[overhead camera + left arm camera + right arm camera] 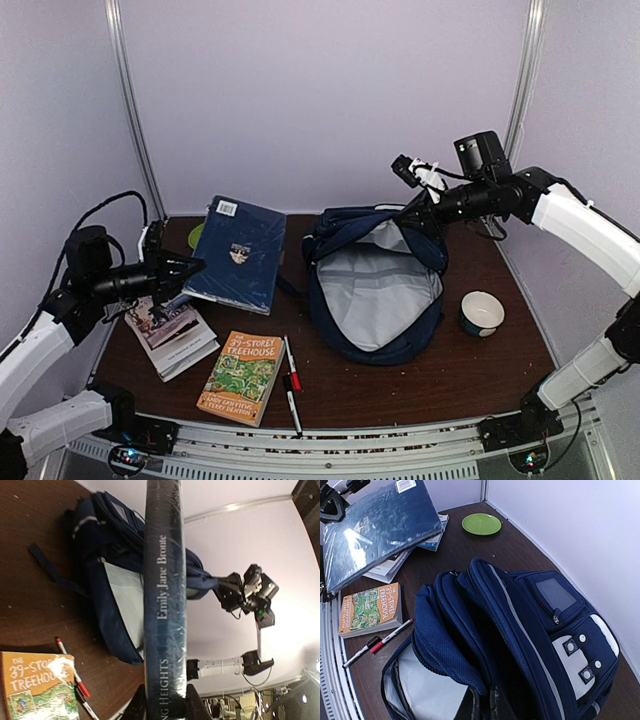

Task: Pack the student bag
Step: Place the book in the largest pocket of the bag.

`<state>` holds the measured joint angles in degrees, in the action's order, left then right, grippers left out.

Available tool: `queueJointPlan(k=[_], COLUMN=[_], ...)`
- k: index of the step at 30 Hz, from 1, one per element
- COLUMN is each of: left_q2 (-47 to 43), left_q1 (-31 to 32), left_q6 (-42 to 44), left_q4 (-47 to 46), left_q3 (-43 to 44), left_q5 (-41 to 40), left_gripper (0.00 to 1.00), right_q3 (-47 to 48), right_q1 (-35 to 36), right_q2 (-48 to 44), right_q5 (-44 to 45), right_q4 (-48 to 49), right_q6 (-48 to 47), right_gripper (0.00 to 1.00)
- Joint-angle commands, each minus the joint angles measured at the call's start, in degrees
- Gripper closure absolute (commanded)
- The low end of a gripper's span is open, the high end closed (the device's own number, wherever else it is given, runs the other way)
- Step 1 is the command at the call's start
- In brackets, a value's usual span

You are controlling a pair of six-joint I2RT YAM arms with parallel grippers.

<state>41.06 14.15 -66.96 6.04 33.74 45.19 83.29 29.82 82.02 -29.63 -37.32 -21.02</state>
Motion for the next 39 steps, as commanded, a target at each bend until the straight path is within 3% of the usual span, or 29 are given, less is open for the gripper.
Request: queueJointPlan(k=[1,9,15,19,22,25,33,39], left_q2=[5.2,23.4,39.2,52.4,61.8,69.0,83.9,88.6], left_q1=[10.4,26.2,29.0,32.0,33.1,33.4,31.6,29.3], left_q6=[2.0,-3.0,-13.6,-24.4,-28.1,-28.4,-22.0,-19.8], left_q4=[-10.4,-23.6,-44.5,-60.9,-67.0,-66.4,-50.9,-48.4], left_q3=[5.7,9.4,10.8,15.1,20.5,26.5,47.3,50.6], left_q5=[2.5,0.7,-5.3,-9.8,-14.4,-17.8,-20.5,-21.2], left_gripper=[1.0,1.0,1.0,1.0,1.0,1.0,1.0,1.0], right_q3=[4.2,4.0,2.7,2.8,3.0,1.9,-0.3,-0.9], right_q1=[0.8,1.5,3.0,3.9,4.8,5.5,6.3,6.5], right_q2=[-1.6,-1.9,-2.4,-2.5,-2.7,-3.3,-5.4,-6.8], right_q5=[0.1,0.4,1.1,1.8,1.7,1.5,1.2,0.7], right_q4=[2.0,2.2,2.5,2.2,1.3,1.2,1.0,-0.3], right_q6=[0.6,1.7,1.9,1.8,1.6,1.2,0.9,-0.3], right_gripper=[1.0,1.0,1.0,1.0,1.0,1.0,1.0,1.0])
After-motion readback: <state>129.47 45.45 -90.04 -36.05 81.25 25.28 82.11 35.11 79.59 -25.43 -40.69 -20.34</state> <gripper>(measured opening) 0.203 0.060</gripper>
